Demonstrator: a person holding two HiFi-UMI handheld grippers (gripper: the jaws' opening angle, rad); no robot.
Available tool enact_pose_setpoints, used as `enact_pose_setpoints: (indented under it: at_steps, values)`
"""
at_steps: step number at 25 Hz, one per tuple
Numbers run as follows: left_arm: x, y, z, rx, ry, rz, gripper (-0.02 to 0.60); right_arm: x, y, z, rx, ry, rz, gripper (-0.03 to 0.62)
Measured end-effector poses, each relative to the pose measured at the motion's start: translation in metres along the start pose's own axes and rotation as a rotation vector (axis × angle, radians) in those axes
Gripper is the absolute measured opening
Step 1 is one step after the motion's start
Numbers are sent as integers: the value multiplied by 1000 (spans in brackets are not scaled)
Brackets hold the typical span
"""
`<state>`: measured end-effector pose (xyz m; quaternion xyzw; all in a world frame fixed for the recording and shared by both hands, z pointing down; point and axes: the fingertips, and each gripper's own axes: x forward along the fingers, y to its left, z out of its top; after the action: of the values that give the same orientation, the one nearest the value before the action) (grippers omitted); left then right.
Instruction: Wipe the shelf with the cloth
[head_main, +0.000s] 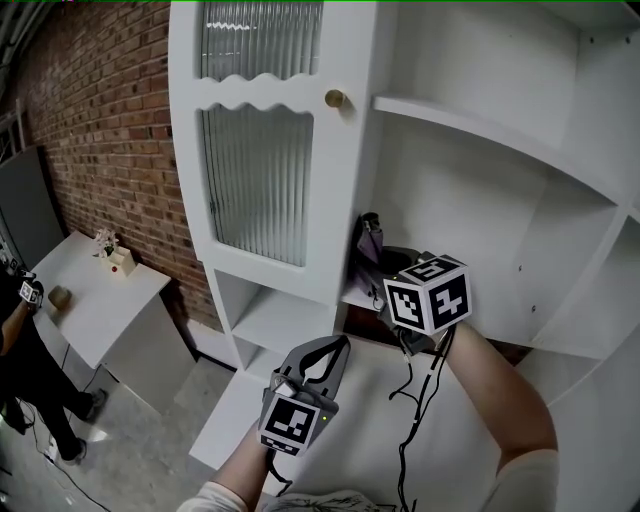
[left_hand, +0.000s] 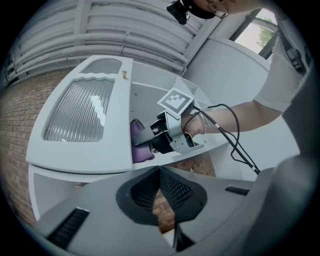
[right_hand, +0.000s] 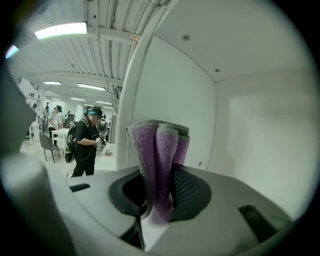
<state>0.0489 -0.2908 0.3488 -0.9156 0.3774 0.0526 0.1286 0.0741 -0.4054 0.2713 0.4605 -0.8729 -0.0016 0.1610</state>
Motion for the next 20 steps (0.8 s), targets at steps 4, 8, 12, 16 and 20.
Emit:
enact_pose_setpoints:
  at_steps: [4, 8, 12, 16, 20]
  values:
    - [-4, -4, 2, 1, -5, -6, 14, -14, 23, 0, -17, -17, 21, 87]
    - [-6, -8, 2, 10, -5, -11, 14, -25, 40, -1, -38, -33, 30, 87]
    - [-6, -14, -2, 15, 6, -17, 14, -36, 60, -5, -35, -42, 73, 87]
    - [-4, -19, 0, 34, 14, -25, 14, -49, 77, -11, -64, -4, 141, 87]
    - [0, -17, 7, 42, 0, -22, 14, -58, 62, -3, -99, -5, 96, 87]
